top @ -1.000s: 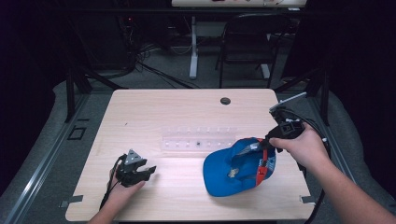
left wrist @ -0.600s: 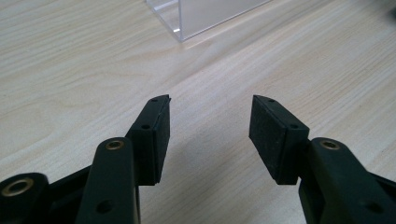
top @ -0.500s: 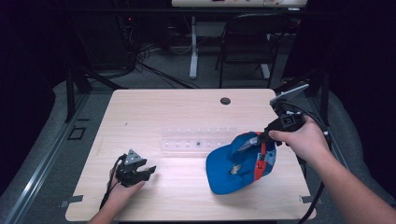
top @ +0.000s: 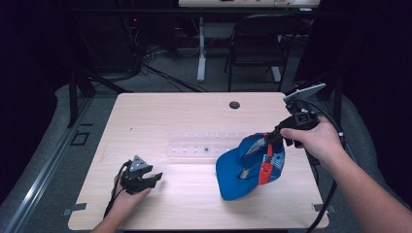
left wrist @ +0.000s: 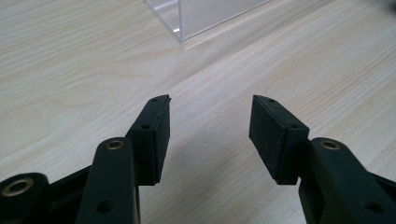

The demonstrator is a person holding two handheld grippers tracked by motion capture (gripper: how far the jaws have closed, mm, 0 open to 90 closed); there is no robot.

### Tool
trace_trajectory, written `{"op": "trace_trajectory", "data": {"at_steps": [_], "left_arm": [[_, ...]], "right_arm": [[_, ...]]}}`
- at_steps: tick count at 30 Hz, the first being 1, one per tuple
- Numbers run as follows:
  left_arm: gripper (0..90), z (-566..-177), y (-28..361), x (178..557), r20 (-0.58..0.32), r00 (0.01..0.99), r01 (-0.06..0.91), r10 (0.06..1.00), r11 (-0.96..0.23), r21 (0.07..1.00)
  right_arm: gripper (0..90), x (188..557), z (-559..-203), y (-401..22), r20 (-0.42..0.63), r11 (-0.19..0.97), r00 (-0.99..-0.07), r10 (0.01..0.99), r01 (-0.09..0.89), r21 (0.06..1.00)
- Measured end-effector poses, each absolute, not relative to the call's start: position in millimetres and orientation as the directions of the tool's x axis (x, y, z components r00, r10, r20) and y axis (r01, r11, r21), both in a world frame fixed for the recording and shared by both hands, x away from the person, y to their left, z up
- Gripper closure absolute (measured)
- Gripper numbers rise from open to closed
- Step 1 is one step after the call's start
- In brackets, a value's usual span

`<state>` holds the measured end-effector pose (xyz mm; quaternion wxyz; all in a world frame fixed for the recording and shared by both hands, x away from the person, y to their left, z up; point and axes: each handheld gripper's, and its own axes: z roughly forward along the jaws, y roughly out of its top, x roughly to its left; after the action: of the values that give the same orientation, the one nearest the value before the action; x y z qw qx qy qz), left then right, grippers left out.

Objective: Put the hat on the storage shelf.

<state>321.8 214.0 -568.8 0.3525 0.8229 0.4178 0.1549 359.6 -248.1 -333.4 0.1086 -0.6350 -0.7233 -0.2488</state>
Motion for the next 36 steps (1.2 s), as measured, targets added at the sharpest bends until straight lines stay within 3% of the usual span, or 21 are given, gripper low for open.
{"op": "trace_trajectory", "data": {"at_steps": [18, 36], "left_arm": [[48.4, -569, 214, 322, -0.04, 0.604, 0.579, 0.796, -0.403, 0.709], [48.4, -569, 213, 322, -0.034, 0.601, 0.571, 0.799, -0.399, 0.717]], "right_arm": [[78.3, 365, -333, -248, 0.641, 0.032, -0.121, 0.758, 0.988, 0.149], [78.4, 372, -325, -237, 0.725, 0.011, -0.158, 0.67, 0.979, 0.203]]}}
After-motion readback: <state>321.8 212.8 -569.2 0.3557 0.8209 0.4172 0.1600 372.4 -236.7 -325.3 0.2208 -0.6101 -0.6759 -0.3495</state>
